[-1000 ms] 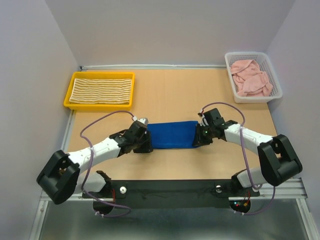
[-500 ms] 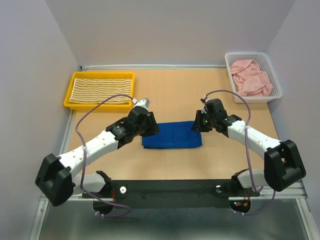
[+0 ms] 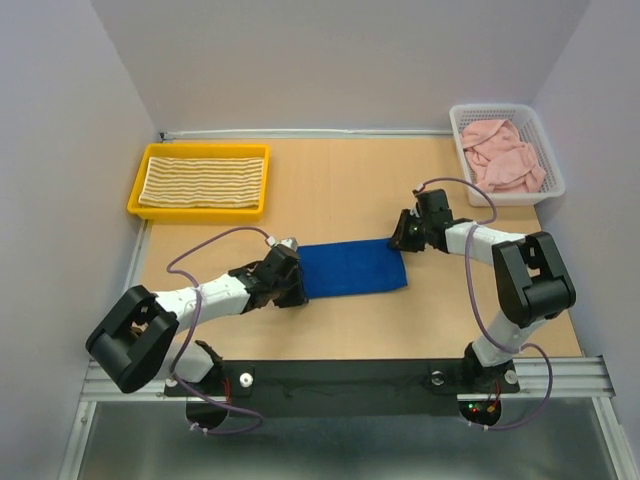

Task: Fold and stack the towels
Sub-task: Neatly place the folded towel into the bin

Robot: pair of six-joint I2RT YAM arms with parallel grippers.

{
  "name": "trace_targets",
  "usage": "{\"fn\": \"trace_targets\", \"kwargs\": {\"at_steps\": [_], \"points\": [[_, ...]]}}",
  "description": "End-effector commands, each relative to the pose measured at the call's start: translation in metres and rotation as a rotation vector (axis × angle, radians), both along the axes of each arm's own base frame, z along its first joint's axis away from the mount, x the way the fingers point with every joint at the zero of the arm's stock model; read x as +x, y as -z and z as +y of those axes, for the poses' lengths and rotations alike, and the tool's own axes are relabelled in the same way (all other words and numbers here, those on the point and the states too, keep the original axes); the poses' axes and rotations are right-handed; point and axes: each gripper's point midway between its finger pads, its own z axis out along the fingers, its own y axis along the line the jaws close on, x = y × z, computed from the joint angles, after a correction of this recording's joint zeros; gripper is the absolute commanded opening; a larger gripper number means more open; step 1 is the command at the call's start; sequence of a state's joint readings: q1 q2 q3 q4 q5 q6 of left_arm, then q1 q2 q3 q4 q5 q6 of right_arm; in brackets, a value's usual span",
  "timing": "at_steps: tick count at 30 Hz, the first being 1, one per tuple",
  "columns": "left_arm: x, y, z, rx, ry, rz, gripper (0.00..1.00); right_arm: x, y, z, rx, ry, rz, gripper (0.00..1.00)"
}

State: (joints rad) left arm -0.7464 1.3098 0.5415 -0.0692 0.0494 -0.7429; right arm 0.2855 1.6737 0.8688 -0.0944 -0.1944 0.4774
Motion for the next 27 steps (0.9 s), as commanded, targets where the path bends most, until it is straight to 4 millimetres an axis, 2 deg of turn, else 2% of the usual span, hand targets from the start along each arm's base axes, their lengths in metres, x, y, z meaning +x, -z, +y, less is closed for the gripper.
{"fn": "trace_targets", "kwargs": {"at_steps": [1, 4, 6, 7, 8, 9, 10, 11, 12, 13, 14, 15, 16, 17, 18, 19, 20, 21, 22, 24, 25, 27], "points": [[0.001, -0.006, -0.013, -0.067, 0.011, -0.012, 0.25, 0.022, 0.001, -0.019, -0.027, 0.061, -0.042, 0.26], [-0.001, -0.011, -0.017, -0.089, 0.024, -0.014, 0.27, 0.028, -0.013, -0.022, -0.049, 0.019, -0.098, 0.28], [0.006, -0.030, -0.019, -0.113, 0.012, -0.068, 0.33, 0.029, -0.031, -0.018, -0.041, -0.028, -0.149, 0.33], [0.009, -0.038, -0.018, -0.116, 0.004, -0.091, 0.41, 0.027, -0.036, -0.016, -0.035, -0.049, -0.153, 0.35], [0.016, -0.059, -0.020, -0.146, -0.005, -0.142, 0.45, 0.027, -0.043, -0.013, -0.028, -0.066, -0.165, 0.37], [0.018, -0.064, -0.013, -0.112, -0.022, -0.156, 0.49, 0.023, -0.050, -0.007, -0.030, -0.093, -0.175, 0.41], [0.031, -0.086, -0.010, -0.118, -0.054, -0.214, 0.56, 0.021, -0.060, -0.005, -0.052, -0.118, -0.189, 0.50], [0.036, -0.093, -0.004, -0.100, -0.065, -0.233, 0.59, 0.018, -0.065, 0.000, -0.069, -0.138, -0.203, 0.53], [0.038, -0.095, 0.006, -0.064, -0.078, -0.229, 0.61, 0.010, -0.070, 0.017, -0.083, -0.188, -0.213, 0.56], [0.055, -0.110, 0.022, -0.048, -0.108, -0.274, 0.67, 0.005, -0.070, 0.019, -0.132, -0.207, -0.211, 0.62], [0.060, -0.113, 0.033, -0.023, -0.123, -0.281, 0.68, -0.003, -0.077, 0.041, -0.148, -0.266, -0.231, 0.65], [0.068, -0.116, 0.046, -0.005, -0.147, -0.297, 0.70, -0.011, -0.074, 0.047, -0.176, -0.292, -0.225, 0.68], [0.075, -0.119, 0.059, 0.034, -0.145, -0.321, 0.70, -0.013, -0.079, 0.057, -0.194, -0.312, -0.241, 0.73], [0.086, -0.125, 0.081, 0.057, -0.203, -0.338, 0.75, -0.025, -0.081, 0.078, -0.217, -0.363, -0.245, 0.77], [0.091, -0.126, 0.090, 0.077, -0.214, -0.351, 0.77, -0.032, -0.075, 0.083, -0.248, -0.380, -0.236, 0.77], [0.094, -0.127, 0.100, 0.104, -0.215, -0.367, 0.82, -0.032, -0.081, 0.091, -0.272, -0.375, -0.251, 0.79], [0.098, -0.128, 0.110, 0.123, -0.236, -0.379, 0.82, -0.038, -0.080, 0.102, -0.283, -0.396, -0.255, 0.79], [0.104, -0.128, 0.125, 0.135, -0.275, -0.398, 0.82, -0.052, -0.072, 0.123, -0.299, -0.452, -0.248, 0.79], [0.104, -0.123, 0.133, 0.156, -0.282, -0.398, 0.82, -0.052, -0.079, 0.134, -0.312, -0.455, -0.269, 0.79], [0.109, -0.124, 0.143, 0.160, -0.309, -0.426, 0.82, -0.067, -0.065, 0.159, -0.330, -0.514, -0.251, 0.77], [0.108, -0.116, 0.150, 0.171, -0.323, -0.421, 0.82, -0.068, -0.067, 0.171, -0.324, -0.520, -0.255, 0.76], [0.111, -0.119, 0.154, 0.172, -0.334, -0.457, 0.82, -0.076, -0.064, 0.188, -0.355, -0.542, -0.276, 0.74]]}}
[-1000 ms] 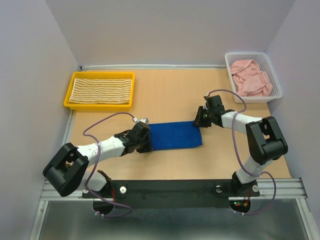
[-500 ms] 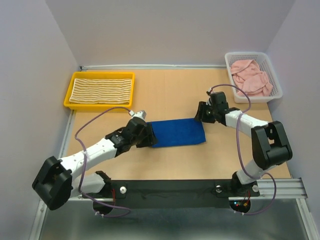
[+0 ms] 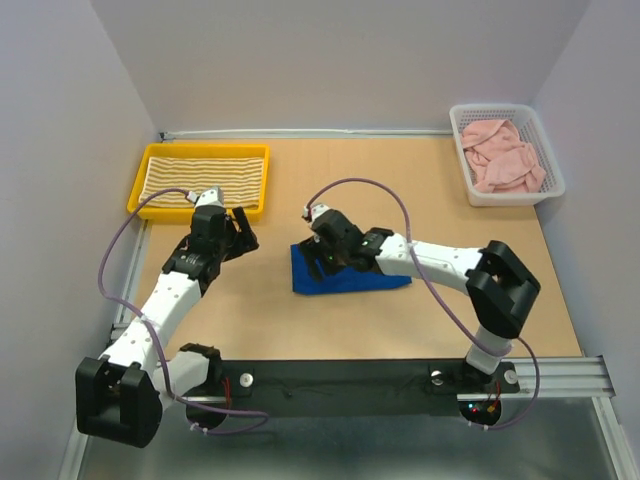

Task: Fold and stack the towels
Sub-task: Neatly place the folded towel into the bin

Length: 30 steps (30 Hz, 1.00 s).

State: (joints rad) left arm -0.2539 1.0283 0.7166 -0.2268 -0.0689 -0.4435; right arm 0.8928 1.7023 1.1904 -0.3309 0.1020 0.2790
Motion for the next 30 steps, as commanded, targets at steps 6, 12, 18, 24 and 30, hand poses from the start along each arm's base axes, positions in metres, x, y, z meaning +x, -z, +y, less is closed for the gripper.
{"fn": "trace_targets", "kwargs": {"at_steps": [6, 12, 18, 24, 30], "points": [[0.001, -0.004, 0.019, 0.073, -0.010, -0.087, 0.82, -0.009, 0.023, 0.043, -0.141, -0.003, -0.053, 0.68], [0.003, -0.006, 0.024, 0.089, -0.017, -0.089, 0.82, -0.022, 0.053, 0.050, -0.256, -0.037, -0.053, 0.69], [0.001, -0.010, 0.024, 0.079, -0.015, -0.104, 0.82, -0.025, 0.043, 0.053, -0.314, -0.041, -0.096, 0.71], [0.000, -0.014, 0.028, 0.082, -0.037, -0.119, 0.82, -0.024, 0.013, 0.071, -0.242, -0.054, -0.112, 0.71], [0.000, -0.012, 0.035, 0.087, -0.065, -0.112, 0.82, -0.027, 0.028, 0.084, -0.238, -0.079, -0.074, 0.71]]}}
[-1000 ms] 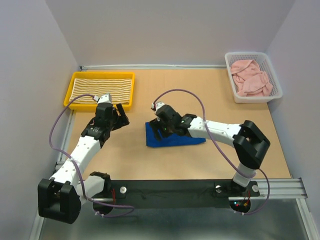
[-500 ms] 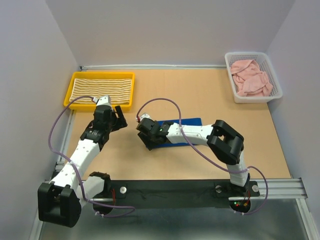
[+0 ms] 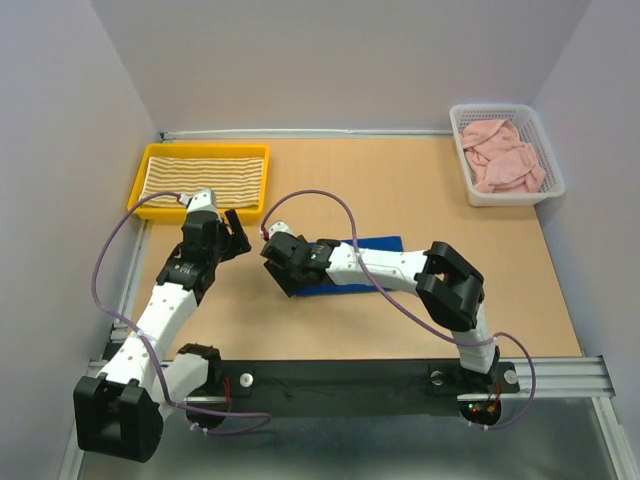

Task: Fold and stack the towels
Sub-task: Neatly place the folded towel into the bin

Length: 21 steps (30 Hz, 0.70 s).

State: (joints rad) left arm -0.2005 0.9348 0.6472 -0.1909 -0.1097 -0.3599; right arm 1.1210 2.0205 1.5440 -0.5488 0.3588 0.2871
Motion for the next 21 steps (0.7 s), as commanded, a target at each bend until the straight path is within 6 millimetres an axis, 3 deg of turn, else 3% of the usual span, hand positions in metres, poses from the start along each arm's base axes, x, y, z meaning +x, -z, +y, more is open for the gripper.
{"fn": "trace_targets", "kwargs": {"at_steps": [1, 10, 15, 16, 18, 19, 21], "points": [[0.005, -0.009, 0.007, 0.009, -0.029, -0.041, 0.82, 0.000, 0.002, 0.015, 0.012, -0.008, 0.007, 0.71], [0.006, -0.010, 0.008, -0.004, -0.033, -0.043, 0.82, -0.011, 0.053, -0.003, -0.087, 0.005, 0.073, 0.66], [0.007, -0.007, 0.006, -0.012, -0.020, -0.035, 0.82, -0.016, 0.074, -0.026, -0.163, 0.020, 0.078, 0.44], [0.007, -0.005, 0.003, -0.022, -0.007, -0.027, 0.83, -0.016, 0.076, -0.028, -0.167, 0.022, 0.077, 0.33], [0.007, 0.000, -0.002, -0.038, 0.012, -0.014, 0.83, -0.016, 0.077, -0.030, -0.171, 0.022, 0.074, 0.18], [0.007, 0.001, -0.009, -0.063, 0.044, -0.011, 0.84, -0.016, 0.075, -0.029, -0.163, 0.024, 0.074, 0.04], [0.006, 0.010, -0.019, -0.100, 0.079, 0.023, 0.86, -0.013, 0.066, -0.024, -0.121, 0.022, 0.066, 0.01]]}}
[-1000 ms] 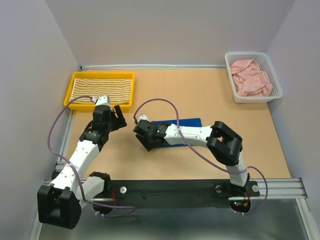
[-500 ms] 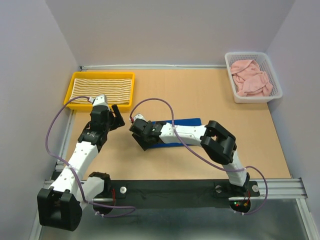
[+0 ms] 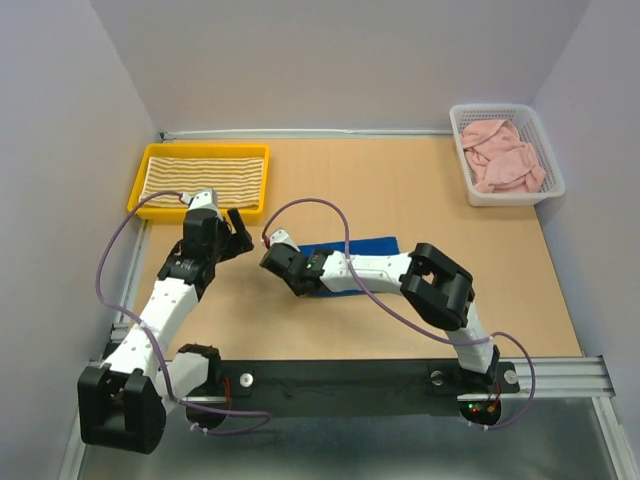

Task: Fold and stack the towels
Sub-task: Neatly place the folded towel into the bin

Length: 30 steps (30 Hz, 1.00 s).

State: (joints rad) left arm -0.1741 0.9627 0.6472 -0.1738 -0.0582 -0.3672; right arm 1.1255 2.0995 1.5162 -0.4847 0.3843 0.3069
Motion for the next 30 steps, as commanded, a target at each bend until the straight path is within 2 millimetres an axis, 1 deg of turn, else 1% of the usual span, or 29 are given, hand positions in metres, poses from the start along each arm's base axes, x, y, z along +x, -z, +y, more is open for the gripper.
{"fn": "trace_targets", "kwargs": {"at_steps": [1, 2, 3, 6, 7, 8, 9, 10, 11, 12, 14, 16, 17, 19, 20, 21, 22, 23, 24, 25, 26, 29, 30], "points": [[0.000, 0.008, -0.024, -0.093, 0.091, 0.022, 0.87, -0.012, 0.023, -0.021, -0.053, -0.001, 0.054, 0.01], [0.000, 0.010, -0.027, -0.118, 0.093, 0.033, 0.88, -0.011, 0.018, -0.019, -0.030, -0.003, 0.049, 0.01], [-0.002, 0.016, -0.034, -0.150, 0.115, 0.052, 0.88, -0.008, 0.005, -0.015, 0.023, 0.001, 0.045, 0.01], [-0.004, 0.024, -0.049, -0.244, 0.125, 0.074, 0.89, -0.004, -0.007, -0.011, 0.118, 0.003, 0.038, 0.01], [-0.006, 0.024, -0.059, -0.284, 0.158, 0.083, 0.89, -0.003, -0.018, -0.008, 0.156, 0.000, 0.027, 0.00], [-0.007, 0.026, -0.064, -0.314, 0.165, 0.088, 0.91, -0.002, -0.024, -0.003, 0.198, -0.001, 0.015, 0.01], [-0.010, 0.033, -0.069, -0.350, 0.156, 0.119, 0.91, -0.004, -0.022, -0.005, 0.210, -0.006, 0.027, 0.01], [-0.008, 0.029, -0.079, -0.386, 0.180, 0.105, 0.91, -0.003, -0.028, -0.004, 0.237, -0.002, 0.022, 0.00], [-0.010, 0.034, -0.084, -0.409, 0.188, 0.125, 0.92, -0.004, -0.027, -0.005, 0.253, -0.002, 0.024, 0.01], [-0.008, 0.029, -0.092, -0.452, 0.193, 0.115, 0.92, -0.003, -0.028, -0.004, 0.269, -0.002, 0.026, 0.01], [-0.013, 0.028, -0.110, -0.498, 0.239, 0.131, 0.93, -0.001, -0.034, -0.002, 0.310, 0.008, 0.014, 0.00], [-0.012, 0.029, -0.121, -0.536, 0.231, 0.144, 0.93, -0.004, -0.032, -0.005, 0.329, 0.016, 0.020, 0.00], [-0.016, 0.033, -0.131, -0.543, 0.241, 0.165, 0.93, -0.002, -0.039, -0.002, 0.363, 0.017, 0.007, 0.01], [-0.014, 0.038, -0.135, -0.547, 0.214, 0.169, 0.93, -0.003, -0.039, -0.002, 0.397, 0.023, 0.009, 0.01], [-0.015, 0.040, -0.137, -0.568, 0.189, 0.181, 0.93, -0.003, -0.041, -0.001, 0.413, 0.026, 0.008, 0.01], [-0.019, 0.048, -0.140, -0.571, 0.180, 0.203, 0.93, -0.003, -0.046, -0.002, 0.431, 0.031, 0.003, 0.01], [-0.017, 0.049, -0.140, -0.580, 0.157, 0.195, 0.93, -0.002, -0.047, -0.002, 0.453, 0.042, -0.003, 0.00], [-0.018, 0.052, -0.140, -0.599, 0.136, 0.204, 0.93, -0.005, -0.046, -0.005, 0.452, 0.045, 0.005, 0.01], [-0.020, 0.059, -0.141, -0.607, 0.125, 0.216, 0.93, -0.002, -0.056, -0.001, 0.496, 0.045, -0.013, 0.00], [-0.021, 0.062, -0.139, -0.612, 0.110, 0.219, 0.93, -0.001, -0.060, 0.001, 0.522, 0.050, -0.020, 0.00], [-0.022, 0.065, -0.140, -0.619, 0.105, 0.225, 0.93, -0.002, -0.056, -0.002, 0.524, 0.057, -0.015, 0.00], [-0.024, 0.073, -0.141, -0.633, 0.081, 0.241, 0.93, -0.002, -0.061, -0.001, 0.560, 0.067, -0.020, 0.00], [-0.025, 0.075, -0.142, -0.635, 0.081, 0.246, 0.93, -0.003, -0.057, -0.003, 0.559, 0.072, -0.015, 0.01]]}}
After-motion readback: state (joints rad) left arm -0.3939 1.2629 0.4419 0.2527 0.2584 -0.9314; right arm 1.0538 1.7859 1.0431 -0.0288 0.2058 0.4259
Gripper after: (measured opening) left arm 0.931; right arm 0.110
